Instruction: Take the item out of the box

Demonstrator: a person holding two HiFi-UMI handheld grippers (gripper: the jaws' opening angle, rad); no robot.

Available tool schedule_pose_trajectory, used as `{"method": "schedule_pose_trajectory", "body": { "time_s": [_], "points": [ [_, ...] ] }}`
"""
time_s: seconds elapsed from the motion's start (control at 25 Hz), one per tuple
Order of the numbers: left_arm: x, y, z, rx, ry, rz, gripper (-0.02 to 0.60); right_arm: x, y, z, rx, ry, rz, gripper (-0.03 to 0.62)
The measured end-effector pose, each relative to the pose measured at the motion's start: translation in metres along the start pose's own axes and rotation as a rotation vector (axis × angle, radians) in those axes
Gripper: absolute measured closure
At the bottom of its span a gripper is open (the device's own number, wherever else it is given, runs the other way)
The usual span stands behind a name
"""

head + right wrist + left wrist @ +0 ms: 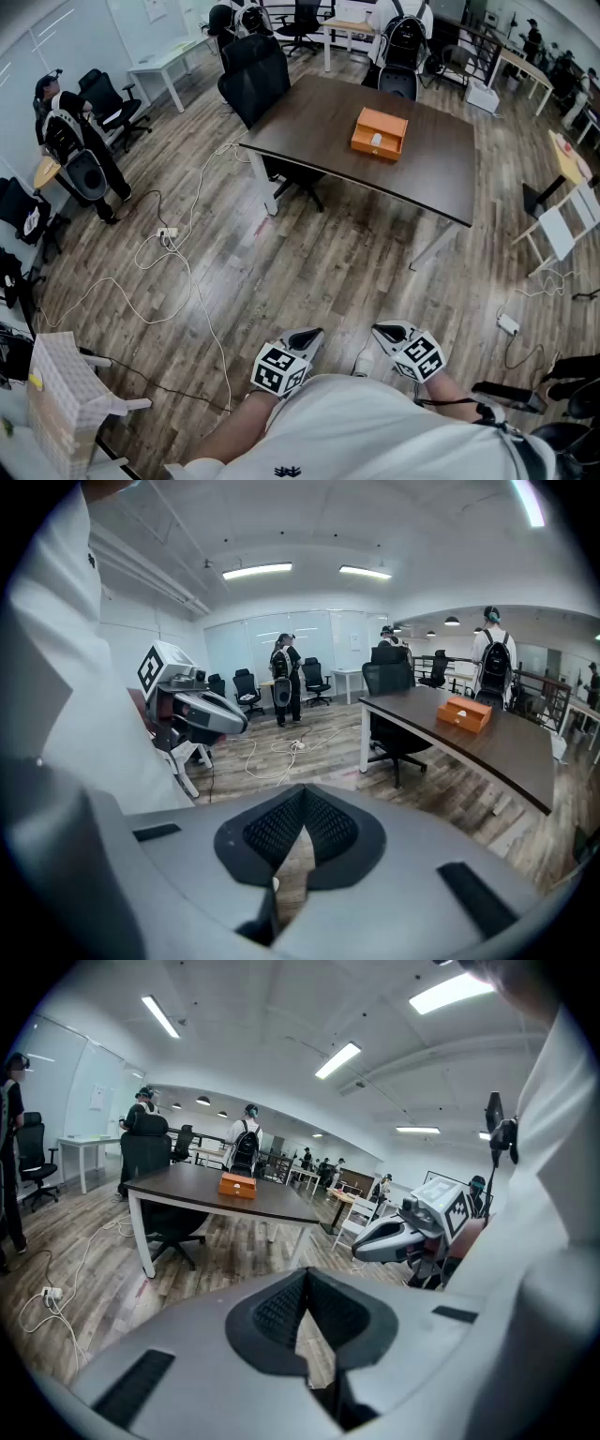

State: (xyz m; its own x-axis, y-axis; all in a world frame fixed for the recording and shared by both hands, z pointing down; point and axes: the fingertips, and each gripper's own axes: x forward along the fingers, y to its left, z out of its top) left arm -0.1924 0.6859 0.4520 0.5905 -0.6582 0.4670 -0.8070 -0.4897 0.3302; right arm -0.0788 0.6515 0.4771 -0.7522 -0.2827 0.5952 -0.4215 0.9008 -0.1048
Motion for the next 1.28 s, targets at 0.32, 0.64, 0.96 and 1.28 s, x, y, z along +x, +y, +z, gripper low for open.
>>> {"method": "schedule_pose_trajectory", "body": {
  "time_s": [0.32,0.64,0.96,1.28],
  "points": [
    [-0.042,0.023,-0.036,-0.005,0.008,-0.04,0.571,0.027,0.051,-0.001,0.017,0.029,-0.034,0.592],
    [-0.018,0.023,-0.045,0.038,0.06,-0.144,0.571,0.017,0.049,-0.02,0.114,0.055,-0.112,0.592],
    [0.06,0.016,0.005,0.072,0.092,-0.162,0.569,0.004,-0.048,-0.007,0.144,-0.014,-0.159,0.591],
    [0.173,-0.003,0.071,0.152,0.116,-0.153,0.525,-0.031,-0.174,-0.014,0.143,-0.052,-0.201,0.589]
  ]
}}
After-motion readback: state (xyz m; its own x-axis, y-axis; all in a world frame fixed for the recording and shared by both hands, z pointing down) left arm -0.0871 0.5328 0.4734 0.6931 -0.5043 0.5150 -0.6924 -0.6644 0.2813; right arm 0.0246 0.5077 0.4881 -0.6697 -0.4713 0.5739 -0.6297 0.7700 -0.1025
